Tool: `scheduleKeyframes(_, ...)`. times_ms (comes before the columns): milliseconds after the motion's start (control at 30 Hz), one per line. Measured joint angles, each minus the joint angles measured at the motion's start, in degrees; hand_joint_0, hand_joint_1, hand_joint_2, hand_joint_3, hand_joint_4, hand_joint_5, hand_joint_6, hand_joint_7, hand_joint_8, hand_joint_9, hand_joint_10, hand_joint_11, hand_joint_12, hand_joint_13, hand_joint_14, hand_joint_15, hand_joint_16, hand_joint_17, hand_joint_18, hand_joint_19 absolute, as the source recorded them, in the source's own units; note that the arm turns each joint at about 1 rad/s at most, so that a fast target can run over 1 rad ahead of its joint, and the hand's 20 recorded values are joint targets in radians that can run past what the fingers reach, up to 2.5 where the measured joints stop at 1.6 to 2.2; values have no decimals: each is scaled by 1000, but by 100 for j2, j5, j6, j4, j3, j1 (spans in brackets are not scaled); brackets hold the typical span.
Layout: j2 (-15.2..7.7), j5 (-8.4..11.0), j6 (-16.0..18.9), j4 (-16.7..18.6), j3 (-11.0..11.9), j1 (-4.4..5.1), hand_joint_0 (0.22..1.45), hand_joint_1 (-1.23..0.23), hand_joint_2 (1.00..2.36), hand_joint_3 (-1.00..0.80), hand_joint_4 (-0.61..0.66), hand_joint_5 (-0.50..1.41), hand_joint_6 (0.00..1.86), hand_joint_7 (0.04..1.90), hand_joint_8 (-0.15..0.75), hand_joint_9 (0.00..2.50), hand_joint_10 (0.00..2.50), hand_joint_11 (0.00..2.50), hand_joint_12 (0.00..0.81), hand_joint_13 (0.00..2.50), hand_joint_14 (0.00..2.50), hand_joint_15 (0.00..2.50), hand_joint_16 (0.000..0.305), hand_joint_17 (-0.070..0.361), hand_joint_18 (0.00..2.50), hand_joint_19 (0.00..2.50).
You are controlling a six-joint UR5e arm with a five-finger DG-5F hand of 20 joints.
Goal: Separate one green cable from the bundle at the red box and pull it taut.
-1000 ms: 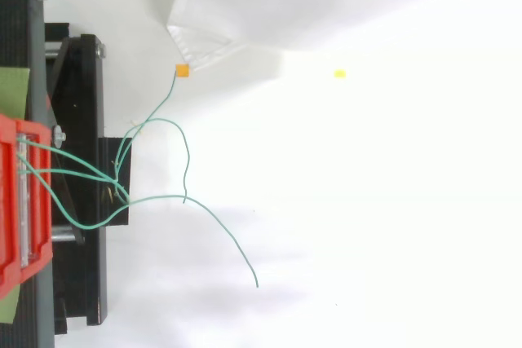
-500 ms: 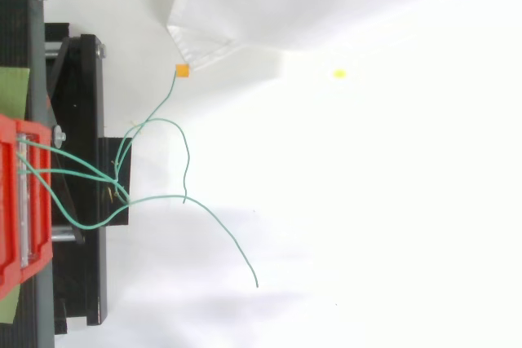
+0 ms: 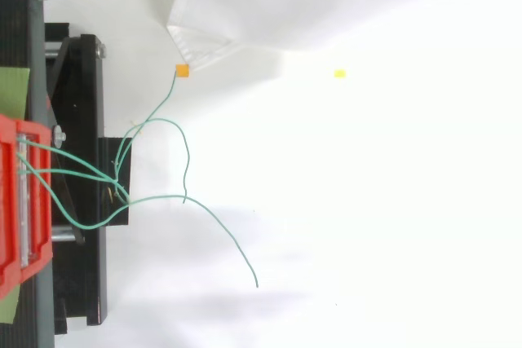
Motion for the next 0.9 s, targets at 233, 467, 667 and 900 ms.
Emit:
scheduleKeyframes(233,1,0,0,1,0,4,499,-781,1000,-500,181,-218,502,734,298,674,17,500,370,621,17,525,76,170,922,767)
scheduleKeyframes(467,0,0,0,3,0,2,511,-764,1000,-500,196,-209,503,740,305,752,16,524,378,675,20,534,74,167,960,772)
scheduleKeyframes(667,0,0,0,2,-1,2,503,-775,1000,-500,174,-222,502,729,303,712,15,513,385,656,19,522,84,188,1020,719)
scheduleKeyframes(900,-1,0,0,4,-2,3,754,-815,1000,-500,154,-254,501,634,245,1249,17,579,272,2000,10,1447,46,105,2073,1364)
